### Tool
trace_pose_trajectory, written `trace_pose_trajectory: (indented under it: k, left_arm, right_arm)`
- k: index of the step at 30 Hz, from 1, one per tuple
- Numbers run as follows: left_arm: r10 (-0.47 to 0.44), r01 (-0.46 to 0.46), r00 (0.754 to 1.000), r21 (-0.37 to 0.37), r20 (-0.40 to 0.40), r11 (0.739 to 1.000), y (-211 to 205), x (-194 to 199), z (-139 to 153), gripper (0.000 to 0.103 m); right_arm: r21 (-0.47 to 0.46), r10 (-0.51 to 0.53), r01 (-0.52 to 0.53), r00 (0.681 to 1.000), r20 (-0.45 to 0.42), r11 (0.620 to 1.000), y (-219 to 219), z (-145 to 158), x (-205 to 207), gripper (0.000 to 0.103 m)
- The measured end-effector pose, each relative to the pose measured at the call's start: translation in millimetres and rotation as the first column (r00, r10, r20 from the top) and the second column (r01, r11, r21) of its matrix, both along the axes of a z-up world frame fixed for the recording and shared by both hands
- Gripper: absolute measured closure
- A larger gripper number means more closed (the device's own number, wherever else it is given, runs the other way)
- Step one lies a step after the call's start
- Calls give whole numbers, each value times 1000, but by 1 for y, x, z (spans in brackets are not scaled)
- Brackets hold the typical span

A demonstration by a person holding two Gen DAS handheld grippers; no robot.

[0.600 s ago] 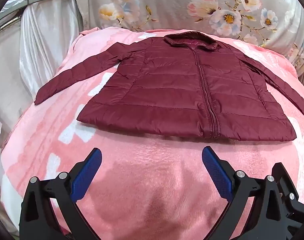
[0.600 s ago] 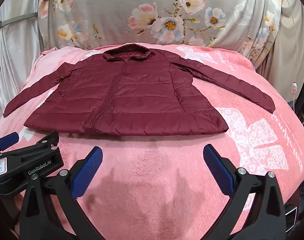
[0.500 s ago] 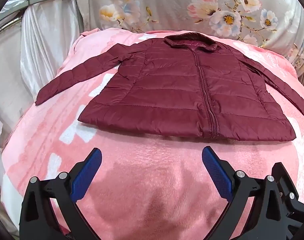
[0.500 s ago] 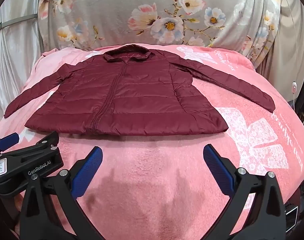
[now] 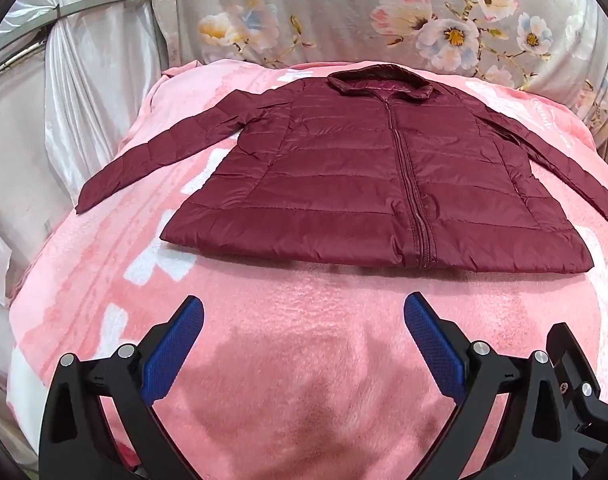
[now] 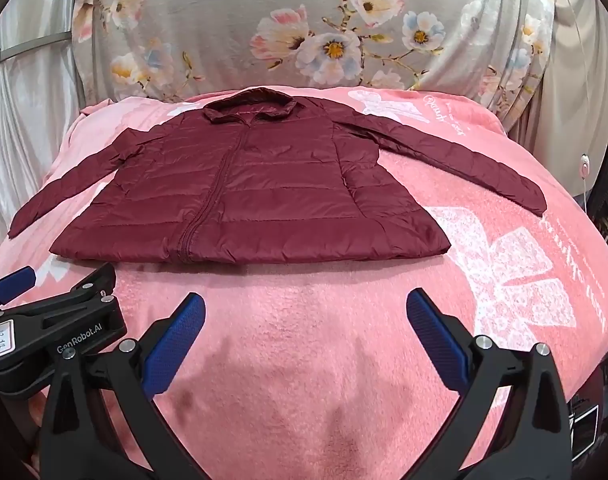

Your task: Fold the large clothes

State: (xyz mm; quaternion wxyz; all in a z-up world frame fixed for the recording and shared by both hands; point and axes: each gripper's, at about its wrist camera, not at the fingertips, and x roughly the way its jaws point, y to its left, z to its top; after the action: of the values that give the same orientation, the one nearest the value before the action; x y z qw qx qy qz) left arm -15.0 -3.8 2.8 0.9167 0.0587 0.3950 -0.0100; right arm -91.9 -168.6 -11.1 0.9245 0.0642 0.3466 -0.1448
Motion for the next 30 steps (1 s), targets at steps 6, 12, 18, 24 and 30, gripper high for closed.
trace_pose_trajectory:
  k: [6,12,18,24,30]
  left_arm:
    - [-1,1,1000,-1,1,1000,2,1,3,5]
    - [-1,1,1000,-1,2,1000,3,0,3,5]
    - [-3,3,1000,-1,3,1000,3,0,3,5]
    - [-3,3,1000,-1,3,1000,3,0,3,5]
    - [0,0,1000,-2,1,1000,5,0,4,5]
  right_arm:
    - [-8,-2,2,1000,4,1000,1,2,-3,5]
    - [-2,-2,2,1000,3,1000,1,2,-2,5]
    - [-3,-2,2,1000,3,1000,1,3,-3,5]
    - [-4,-1,1,1000,3,1000,2,2,-2,5]
    - [-6,-2,2,1000,3,1000,3,2,-2,5]
